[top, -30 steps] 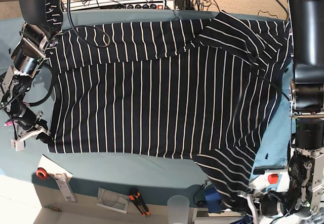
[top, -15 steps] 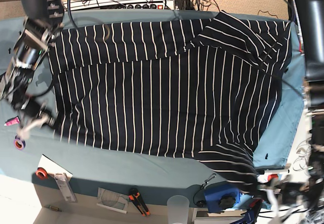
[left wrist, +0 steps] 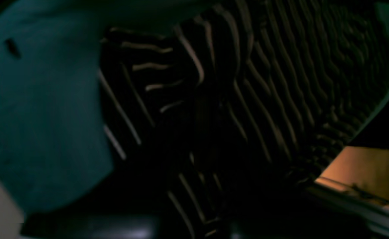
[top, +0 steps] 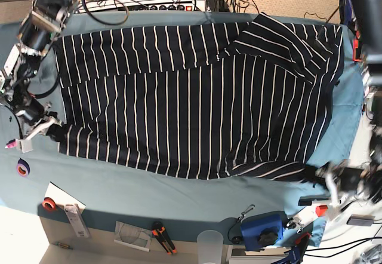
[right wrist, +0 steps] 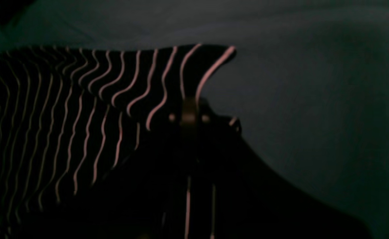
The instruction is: Layout the t-shirt on the table in an organized manner, then fold the t-shirt properly
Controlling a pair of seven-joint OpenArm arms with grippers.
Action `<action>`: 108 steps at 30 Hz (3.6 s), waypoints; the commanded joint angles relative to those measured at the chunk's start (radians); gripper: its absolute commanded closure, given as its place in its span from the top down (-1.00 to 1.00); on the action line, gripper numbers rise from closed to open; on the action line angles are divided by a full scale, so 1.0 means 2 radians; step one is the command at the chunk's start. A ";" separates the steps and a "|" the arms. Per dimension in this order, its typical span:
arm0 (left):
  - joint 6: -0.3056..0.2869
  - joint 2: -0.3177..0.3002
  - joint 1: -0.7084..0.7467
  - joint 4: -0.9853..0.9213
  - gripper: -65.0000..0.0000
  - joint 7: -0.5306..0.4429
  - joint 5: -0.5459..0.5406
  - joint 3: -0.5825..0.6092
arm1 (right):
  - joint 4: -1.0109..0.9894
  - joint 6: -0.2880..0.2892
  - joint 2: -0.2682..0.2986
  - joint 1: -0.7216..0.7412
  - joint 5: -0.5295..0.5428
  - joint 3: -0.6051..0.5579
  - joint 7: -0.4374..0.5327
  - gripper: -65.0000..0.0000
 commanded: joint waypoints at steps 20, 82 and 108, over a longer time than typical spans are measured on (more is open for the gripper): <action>0.004 -0.041 0.315 0.318 -1.00 -0.003 0.040 -0.157 | 0.125 0.003 0.011 -0.021 0.010 0.002 -0.081 -1.00; -0.004 0.086 0.616 0.527 -1.00 -0.020 0.049 -0.293 | 0.125 0.003 0.058 -0.117 -0.044 0.002 -0.033 -1.00; 0.015 0.086 0.657 0.594 -1.00 -0.044 0.115 -0.295 | 0.125 0.003 0.058 -0.138 0.026 0.002 -0.101 -1.00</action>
